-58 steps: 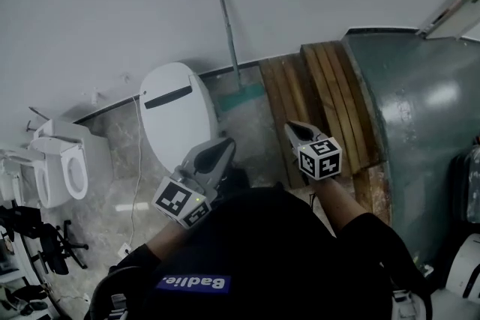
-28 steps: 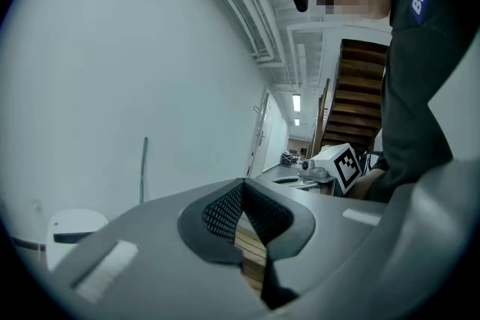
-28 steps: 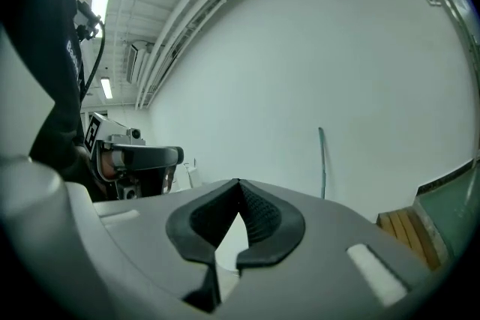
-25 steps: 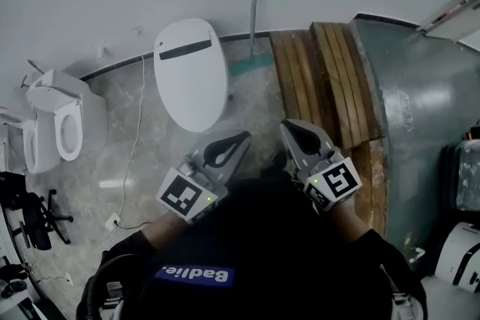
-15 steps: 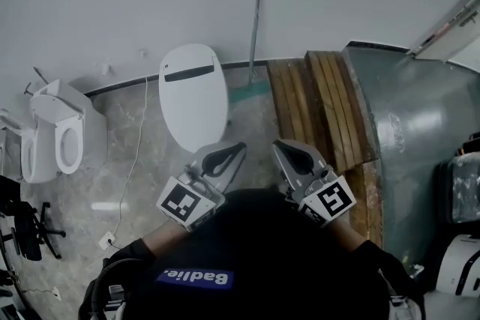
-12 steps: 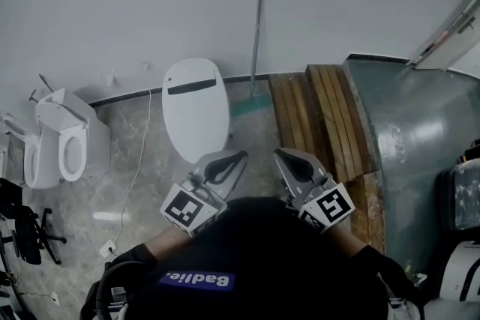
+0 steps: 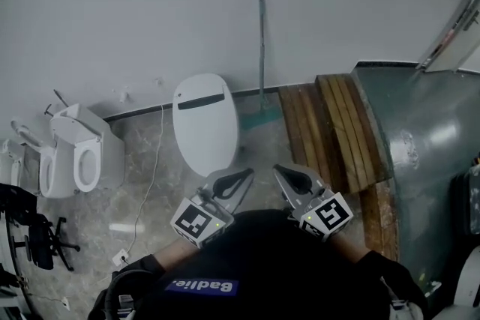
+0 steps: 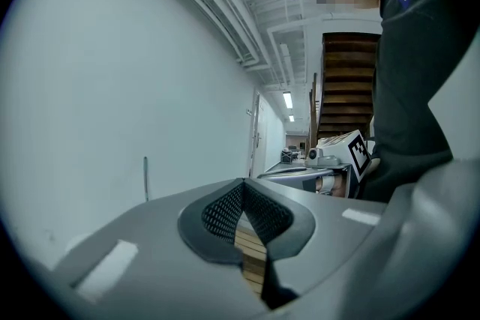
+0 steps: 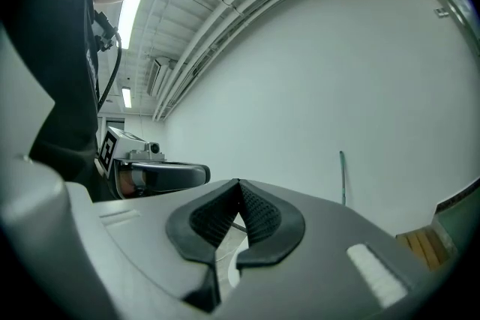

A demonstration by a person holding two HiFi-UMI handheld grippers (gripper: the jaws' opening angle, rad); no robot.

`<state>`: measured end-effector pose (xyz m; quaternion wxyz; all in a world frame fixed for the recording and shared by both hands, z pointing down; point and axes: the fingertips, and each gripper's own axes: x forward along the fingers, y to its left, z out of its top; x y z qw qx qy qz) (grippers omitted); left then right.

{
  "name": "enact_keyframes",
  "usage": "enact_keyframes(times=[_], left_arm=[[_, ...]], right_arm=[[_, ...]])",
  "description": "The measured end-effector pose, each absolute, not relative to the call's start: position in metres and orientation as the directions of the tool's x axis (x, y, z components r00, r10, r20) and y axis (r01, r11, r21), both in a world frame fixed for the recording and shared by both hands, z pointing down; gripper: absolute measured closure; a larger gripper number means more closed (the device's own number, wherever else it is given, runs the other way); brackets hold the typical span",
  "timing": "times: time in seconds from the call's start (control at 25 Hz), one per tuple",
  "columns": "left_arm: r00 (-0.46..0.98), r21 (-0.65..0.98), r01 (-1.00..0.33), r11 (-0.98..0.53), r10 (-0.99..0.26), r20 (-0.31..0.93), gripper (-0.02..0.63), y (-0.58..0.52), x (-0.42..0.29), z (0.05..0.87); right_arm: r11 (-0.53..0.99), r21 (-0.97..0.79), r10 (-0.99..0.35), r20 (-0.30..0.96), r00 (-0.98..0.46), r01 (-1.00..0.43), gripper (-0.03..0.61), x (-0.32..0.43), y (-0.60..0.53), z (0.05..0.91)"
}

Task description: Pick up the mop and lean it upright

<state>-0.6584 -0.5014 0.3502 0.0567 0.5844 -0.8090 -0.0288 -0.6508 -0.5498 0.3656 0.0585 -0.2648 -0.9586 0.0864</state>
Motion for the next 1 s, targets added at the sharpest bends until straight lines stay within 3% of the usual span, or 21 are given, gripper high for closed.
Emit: enact_keyframes(times=[1.0], left_arm=[[-0.312, 0.106, -0.942, 0.317, -0.948, 0.064, 0.594, -0.51, -0.644, 0.354]], right_arm=[[0.842, -0.194, 0.526, 0.085, -0.846, 0.504, 0.575, -0.635, -0.56, 0.375]])
